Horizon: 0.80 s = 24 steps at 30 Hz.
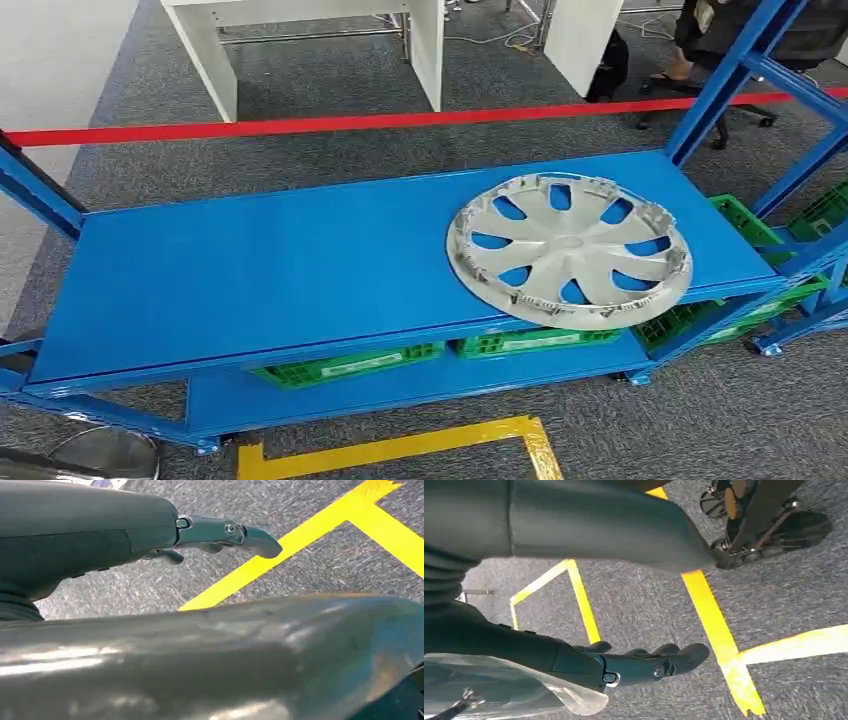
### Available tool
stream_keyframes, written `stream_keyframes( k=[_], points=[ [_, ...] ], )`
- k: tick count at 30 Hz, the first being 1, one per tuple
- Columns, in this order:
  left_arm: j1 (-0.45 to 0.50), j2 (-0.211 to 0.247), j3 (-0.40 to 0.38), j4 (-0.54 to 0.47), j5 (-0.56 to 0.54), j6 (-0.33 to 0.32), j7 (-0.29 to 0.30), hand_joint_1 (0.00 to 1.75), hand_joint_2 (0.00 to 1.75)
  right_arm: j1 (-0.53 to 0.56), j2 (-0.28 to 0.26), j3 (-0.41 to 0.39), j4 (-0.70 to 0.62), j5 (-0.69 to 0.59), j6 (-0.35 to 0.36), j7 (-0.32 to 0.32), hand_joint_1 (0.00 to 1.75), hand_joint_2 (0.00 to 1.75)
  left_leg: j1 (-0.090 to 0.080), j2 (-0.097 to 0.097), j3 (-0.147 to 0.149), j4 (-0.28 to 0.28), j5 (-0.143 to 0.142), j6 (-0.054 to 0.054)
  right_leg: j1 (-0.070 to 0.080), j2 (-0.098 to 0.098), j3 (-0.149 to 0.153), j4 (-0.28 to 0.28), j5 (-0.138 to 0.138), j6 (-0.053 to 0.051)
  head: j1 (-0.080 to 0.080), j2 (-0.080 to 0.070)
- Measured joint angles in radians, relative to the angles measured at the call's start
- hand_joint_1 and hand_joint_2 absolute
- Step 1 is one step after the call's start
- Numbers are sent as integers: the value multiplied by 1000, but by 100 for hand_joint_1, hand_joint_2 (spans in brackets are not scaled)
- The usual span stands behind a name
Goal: Take the parts from the cabinet and place them on the table.
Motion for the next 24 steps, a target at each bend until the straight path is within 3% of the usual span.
stream_keyframes(
  k=[13, 24],
  points=[
    [1, 0, 10, 0, 17, 5, -33, 0, 0, 0, 0, 0, 0, 19, 13, -9, 0, 0, 1, 0, 0, 0, 0, 0, 1, 0, 0, 0, 0, 0, 0, 0],
    [1, 0, 10, 0, 16, 23, -23, 0, 0, 0, 0, 0, 0, 34, 20, -15, 0, 0, 1, 0, 0, 0, 1, 1, 1, 0, 0, 0, 0, 0, 0, 0]
  ],
)
